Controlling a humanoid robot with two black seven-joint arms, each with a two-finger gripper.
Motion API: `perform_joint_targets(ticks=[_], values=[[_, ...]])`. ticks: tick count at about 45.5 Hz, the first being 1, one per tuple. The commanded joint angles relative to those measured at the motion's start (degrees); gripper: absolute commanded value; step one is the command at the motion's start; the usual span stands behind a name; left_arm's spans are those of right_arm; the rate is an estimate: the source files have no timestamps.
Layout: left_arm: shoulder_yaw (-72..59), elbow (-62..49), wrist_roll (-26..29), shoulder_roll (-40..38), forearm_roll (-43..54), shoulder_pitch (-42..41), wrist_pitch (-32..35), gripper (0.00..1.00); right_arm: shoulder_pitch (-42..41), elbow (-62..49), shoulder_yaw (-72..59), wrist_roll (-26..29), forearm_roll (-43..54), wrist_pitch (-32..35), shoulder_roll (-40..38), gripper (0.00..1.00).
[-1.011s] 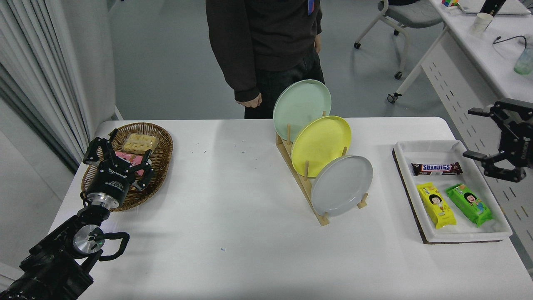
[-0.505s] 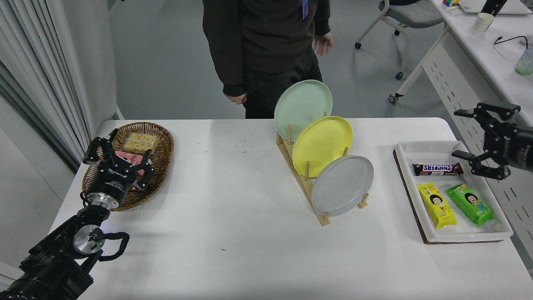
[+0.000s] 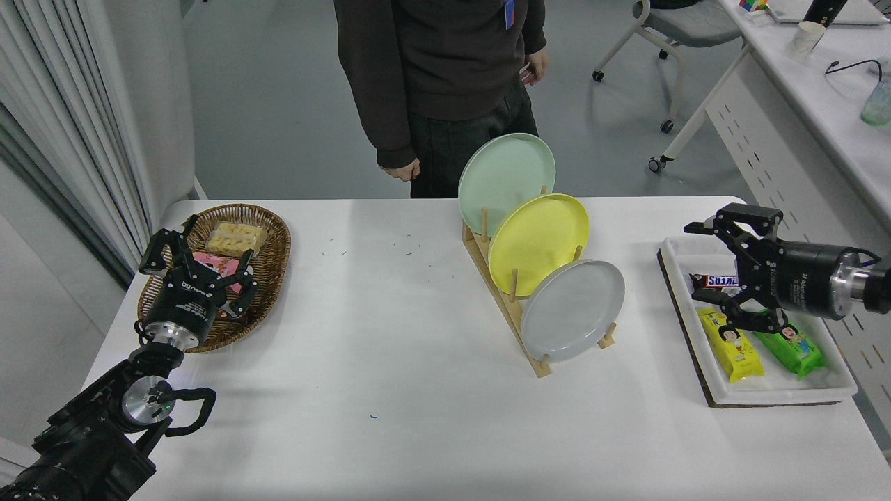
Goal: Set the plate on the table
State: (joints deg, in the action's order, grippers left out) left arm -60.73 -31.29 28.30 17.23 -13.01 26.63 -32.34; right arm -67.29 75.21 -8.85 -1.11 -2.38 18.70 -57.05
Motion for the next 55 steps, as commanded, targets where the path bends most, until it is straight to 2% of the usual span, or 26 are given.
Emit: perform_joint_targets(ticks=[1, 6, 14, 21, 55], values=[[0.0, 0.0, 0.0, 0.0, 0.0, 0.0, 0.0, 0.98, -0.9, 1.9, -1.0, 0.8, -2.8, -1.7, 4.5, 0.99], [0.0, 0.0, 0.0, 0.0, 0.0, 0.0, 0.0, 0.98, -1.3, 2.0, -1.3, 0.9, -7.5, -4.4, 5.6, 0.99], [0.0, 0.0, 0.0, 0.0, 0.0, 0.0, 0.0, 0.98, -2.8, 2.0, -1.4, 1.3, -8.3, -9.7, 7.9, 0.99], [0.0, 0.0, 0.0, 0.0, 0.0, 0.0, 0.0, 0.98, -3.6, 2.0, -1.4, 5.0, -8.3, -15.4, 10.3, 0.99], [0.0, 0.0, 0.0, 0.0, 0.0, 0.0, 0.0, 0.98, -5.0, 1.7, -1.3, 9.0, -10.7, -19.0, 16.4, 0.99]])
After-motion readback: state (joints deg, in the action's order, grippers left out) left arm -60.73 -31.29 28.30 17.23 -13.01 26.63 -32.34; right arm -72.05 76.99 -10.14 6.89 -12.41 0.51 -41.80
